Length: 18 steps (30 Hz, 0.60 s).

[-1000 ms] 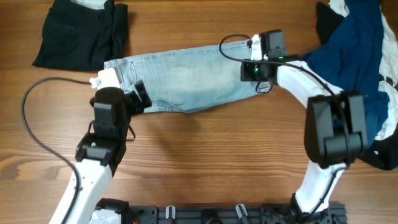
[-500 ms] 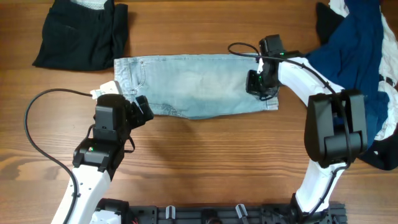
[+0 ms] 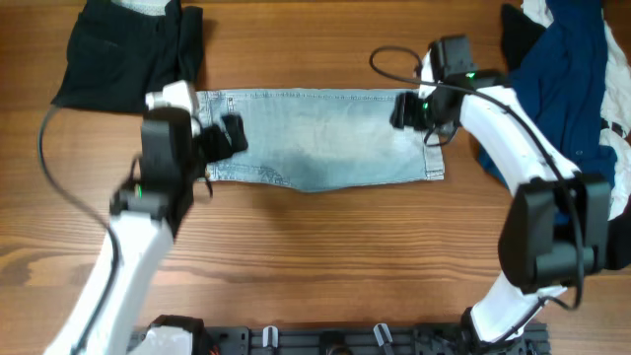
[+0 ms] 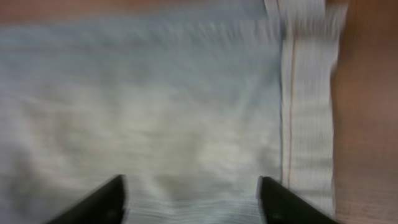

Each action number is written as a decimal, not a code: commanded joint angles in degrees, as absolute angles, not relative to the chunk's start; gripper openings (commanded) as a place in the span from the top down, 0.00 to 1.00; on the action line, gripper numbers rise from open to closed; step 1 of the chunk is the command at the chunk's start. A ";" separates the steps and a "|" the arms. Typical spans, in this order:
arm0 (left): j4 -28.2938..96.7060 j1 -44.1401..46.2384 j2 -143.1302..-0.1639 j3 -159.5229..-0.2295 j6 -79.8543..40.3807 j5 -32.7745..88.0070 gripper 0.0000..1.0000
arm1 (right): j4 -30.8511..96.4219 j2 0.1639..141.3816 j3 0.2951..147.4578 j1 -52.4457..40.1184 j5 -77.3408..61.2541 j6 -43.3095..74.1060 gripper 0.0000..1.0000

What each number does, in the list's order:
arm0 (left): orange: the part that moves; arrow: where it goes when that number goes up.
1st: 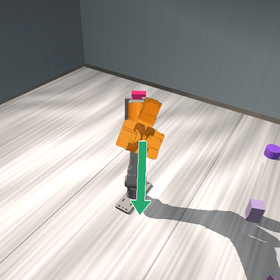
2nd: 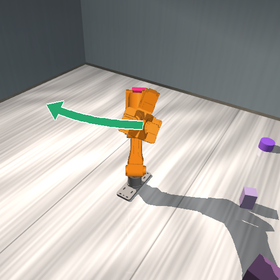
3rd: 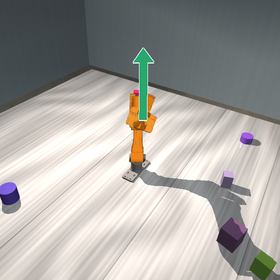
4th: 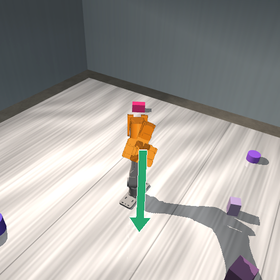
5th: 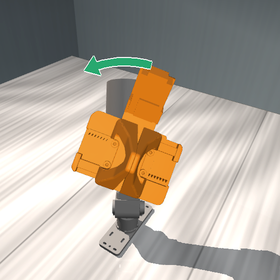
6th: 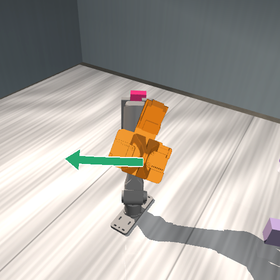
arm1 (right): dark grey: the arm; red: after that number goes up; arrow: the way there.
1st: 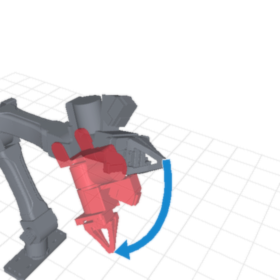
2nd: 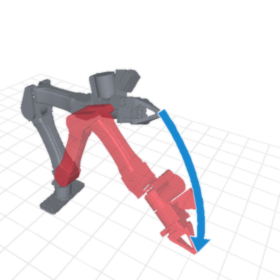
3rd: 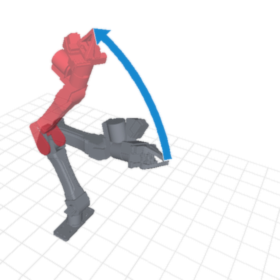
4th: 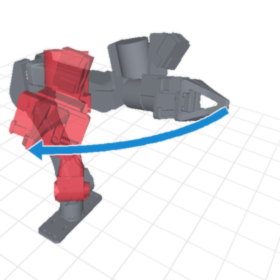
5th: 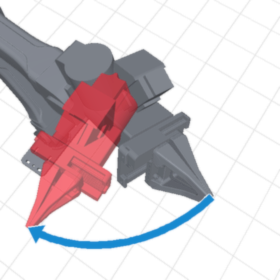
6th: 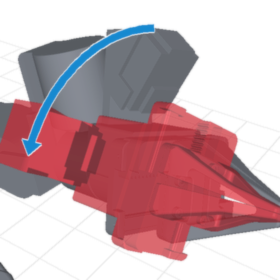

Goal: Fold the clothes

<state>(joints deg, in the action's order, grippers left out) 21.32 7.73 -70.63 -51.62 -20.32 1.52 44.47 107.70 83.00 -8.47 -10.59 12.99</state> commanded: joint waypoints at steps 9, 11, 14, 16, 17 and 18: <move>33.39 6.85 -95.74 -84.66 -13.02 4.45 0.00 | -7.79 104.49 96.05 -8.45 0.36 1.93 0.10; 33.23 6.83 -96.44 -84.66 -12.97 3.95 0.00 | -9.98 104.25 97.12 -8.45 2.13 2.02 0.06; 34.00 6.83 -96.57 -84.66 -12.14 1.21 0.00 | -1.50 103.85 97.84 -8.45 -0.01 4.89 0.00; 34.57 6.37 -96.57 -84.66 -10.79 -0.05 0.00 | 6.87 103.81 97.84 -8.45 -2.85 4.89 0.00; 35.05 6.04 -96.57 -84.66 -9.80 -0.03 0.00 | 13.76 103.83 97.82 -8.45 -4.80 4.89 0.00; 36.23 5.43 -96.73 -84.66 -6.94 -0.03 0.00 | 18.44 103.83 97.82 -8.45 -5.26 4.86 0.00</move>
